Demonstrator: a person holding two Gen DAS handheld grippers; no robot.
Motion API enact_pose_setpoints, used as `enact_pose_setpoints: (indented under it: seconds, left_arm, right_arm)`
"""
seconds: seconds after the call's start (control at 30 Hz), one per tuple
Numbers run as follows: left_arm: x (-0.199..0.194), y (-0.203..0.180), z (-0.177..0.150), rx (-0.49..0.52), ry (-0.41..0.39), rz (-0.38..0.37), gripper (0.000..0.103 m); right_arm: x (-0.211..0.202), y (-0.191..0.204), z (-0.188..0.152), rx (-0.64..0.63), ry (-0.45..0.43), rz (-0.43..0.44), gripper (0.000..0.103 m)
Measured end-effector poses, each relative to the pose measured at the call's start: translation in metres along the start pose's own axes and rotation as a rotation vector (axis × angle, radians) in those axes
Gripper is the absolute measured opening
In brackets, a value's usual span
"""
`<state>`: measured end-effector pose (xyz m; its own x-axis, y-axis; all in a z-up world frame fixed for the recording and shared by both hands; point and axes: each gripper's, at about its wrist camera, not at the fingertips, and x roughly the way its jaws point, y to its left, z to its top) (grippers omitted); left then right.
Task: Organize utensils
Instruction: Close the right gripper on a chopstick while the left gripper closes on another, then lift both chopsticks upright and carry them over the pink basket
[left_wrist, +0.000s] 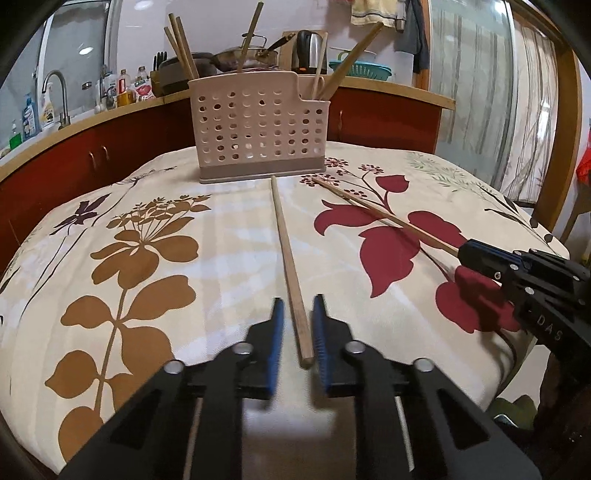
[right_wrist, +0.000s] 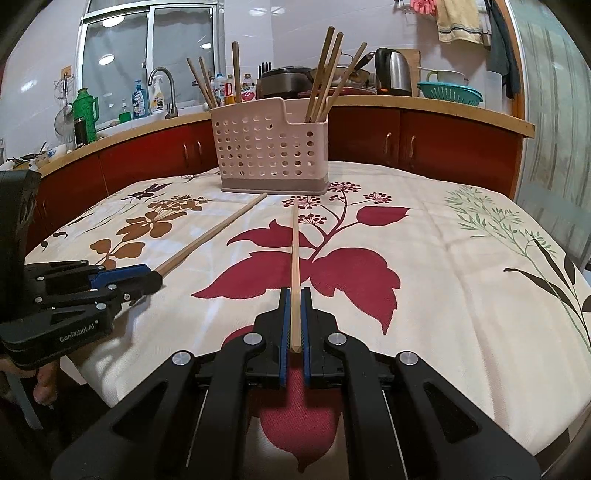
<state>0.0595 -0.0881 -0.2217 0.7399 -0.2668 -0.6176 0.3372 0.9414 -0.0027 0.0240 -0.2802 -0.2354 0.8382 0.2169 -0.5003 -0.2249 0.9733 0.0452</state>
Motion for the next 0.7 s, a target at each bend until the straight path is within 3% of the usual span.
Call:
enact_pose_setpoints:
  seconds: [0.23,0.7]
  left_arm:
    - [-0.005,0.002,0.001,0.005,-0.01,0.015,0.007]
    - [-0.054,0.011,0.023,0.028,-0.164,0.086,0.007]
  right_arm:
    - [-0.004,0.001,0.004,-0.003,-0.015,-0.003,0.006]
    - [-0.039,0.006,0.035,-0.02,-0.124,-0.016,0.006]
